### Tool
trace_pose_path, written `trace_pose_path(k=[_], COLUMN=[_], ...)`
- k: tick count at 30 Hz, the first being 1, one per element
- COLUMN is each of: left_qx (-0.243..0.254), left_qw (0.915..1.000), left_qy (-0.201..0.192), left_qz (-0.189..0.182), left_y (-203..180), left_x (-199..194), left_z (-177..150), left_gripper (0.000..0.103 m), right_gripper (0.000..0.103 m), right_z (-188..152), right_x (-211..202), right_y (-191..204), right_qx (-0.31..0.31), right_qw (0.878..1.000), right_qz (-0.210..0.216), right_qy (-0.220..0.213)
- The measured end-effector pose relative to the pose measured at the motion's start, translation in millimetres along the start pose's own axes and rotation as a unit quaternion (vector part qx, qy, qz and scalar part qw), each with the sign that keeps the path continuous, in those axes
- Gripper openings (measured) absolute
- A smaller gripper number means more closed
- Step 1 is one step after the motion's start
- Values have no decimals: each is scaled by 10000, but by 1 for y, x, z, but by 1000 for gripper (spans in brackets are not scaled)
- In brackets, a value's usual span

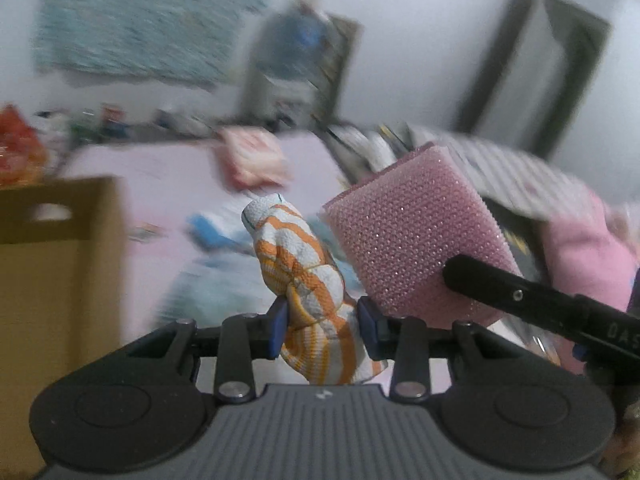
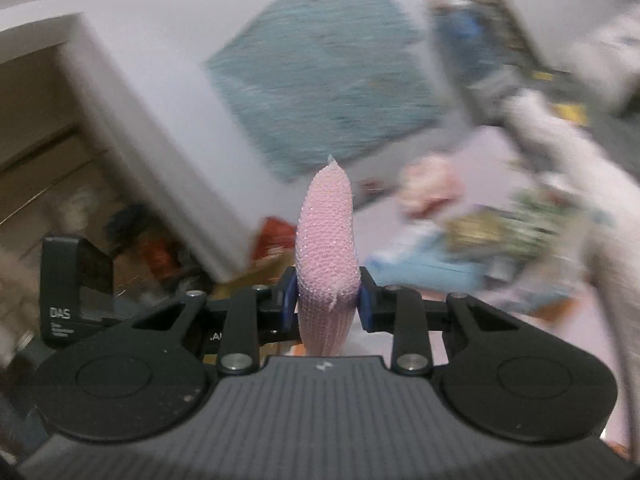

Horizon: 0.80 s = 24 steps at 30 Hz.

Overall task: Organize soft objects
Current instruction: 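Carry the sock and pink sponge into the cardboard box and release both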

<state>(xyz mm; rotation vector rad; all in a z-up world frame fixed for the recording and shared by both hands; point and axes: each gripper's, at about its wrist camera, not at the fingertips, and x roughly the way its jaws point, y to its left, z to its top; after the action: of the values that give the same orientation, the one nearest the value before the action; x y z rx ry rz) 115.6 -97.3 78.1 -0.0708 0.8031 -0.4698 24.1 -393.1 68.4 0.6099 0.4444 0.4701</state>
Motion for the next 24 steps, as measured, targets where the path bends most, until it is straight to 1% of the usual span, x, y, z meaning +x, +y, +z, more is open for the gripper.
trace_pose_path(k=[2,4,6,8,10,11,13,15,18,20,22,24], left_qx=[-199,-385,-555,-724,-846,-863,-908,-910,-886,-681,-462,-338], left_qw=[9992,9972,9936,9888,9820,9787,9694,9645,9600,9562,9501,9451], left_qy=[-172,-222,-186,-31,173,264,471,586,735,818,908,1006], left_qz=[294,601,969,1306,1679,1845,2231,2410,2552,2726,2948,3089], left_y=[35,70,108,148,186,201,235,260,291,297,304,309], left_x=[-27,-45,-54,-51,-37,-29,-7,7,27,43,57,72], left_z=[5,9,13,17,24,27,35,41,54,61,64,67], left_gripper=[38,38,38,38,38,38,38,39,39,39,39,39], right_gripper=[28,28,28,28,28,28,28,28,28,28,28,29], right_z=[8,12,14,12,9,7,4,1,-3,-15,-22,-32], right_x=[29,67,111,159,209,236,285,326,376,400,426,450], right_y=[24,50,74,98,115,121,128,134,142,148,150,142], right_qx=[-83,-148,-143,-160,-177,-162,-9,107,201,256,377,476], right_qw=[9990,9960,9910,9855,9807,9784,9725,9678,9634,9616,9592,9569], right_qz=[368,694,940,1013,888,759,515,264,-62,-248,-379,-534], right_qy=[228,544,942,1350,1736,1916,2270,2500,2671,2722,2777,2813])
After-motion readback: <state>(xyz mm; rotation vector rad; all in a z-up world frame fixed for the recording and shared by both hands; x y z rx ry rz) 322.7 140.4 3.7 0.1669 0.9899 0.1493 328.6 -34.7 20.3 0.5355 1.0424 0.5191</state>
